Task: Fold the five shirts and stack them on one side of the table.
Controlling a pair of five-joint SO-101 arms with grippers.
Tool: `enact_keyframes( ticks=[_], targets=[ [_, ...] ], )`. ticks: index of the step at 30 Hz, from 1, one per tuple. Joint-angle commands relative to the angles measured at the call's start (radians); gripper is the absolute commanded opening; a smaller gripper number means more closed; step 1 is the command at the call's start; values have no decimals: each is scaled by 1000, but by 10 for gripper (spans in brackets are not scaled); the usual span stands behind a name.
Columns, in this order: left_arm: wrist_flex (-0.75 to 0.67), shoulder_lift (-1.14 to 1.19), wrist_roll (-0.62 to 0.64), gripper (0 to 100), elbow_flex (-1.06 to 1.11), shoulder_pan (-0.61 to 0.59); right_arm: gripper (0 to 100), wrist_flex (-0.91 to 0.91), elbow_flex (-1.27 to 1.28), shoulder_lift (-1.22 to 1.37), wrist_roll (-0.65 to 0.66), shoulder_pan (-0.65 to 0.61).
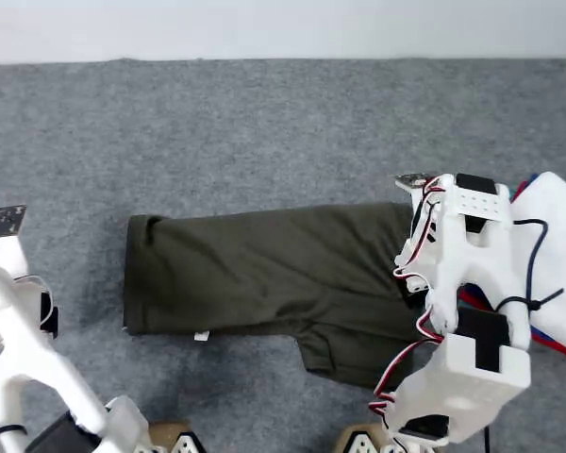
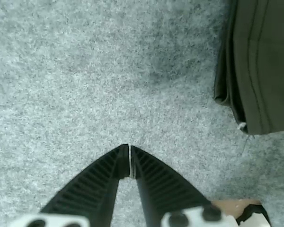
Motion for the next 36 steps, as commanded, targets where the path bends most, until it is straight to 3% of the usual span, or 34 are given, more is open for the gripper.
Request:
enact_keyframes(
  ticks=[1,10,19,29,36],
  targets=[
    [-8,-32,-2,15,-4,8,13,-10,-14,-8,35,-18],
    [-12,-32,-2,15,-4,8,8,47,-84,-76,71,-21],
    [-12,-32,-2,15,-4,8,8,79,-233,-110,83,-105],
    [-14,-32,-2,15,-4,8,8,-179,-245,64,84,-107],
    [-14,-32,-2,15,-5,18,8,-262,-247,122,80,-91]
  ],
)
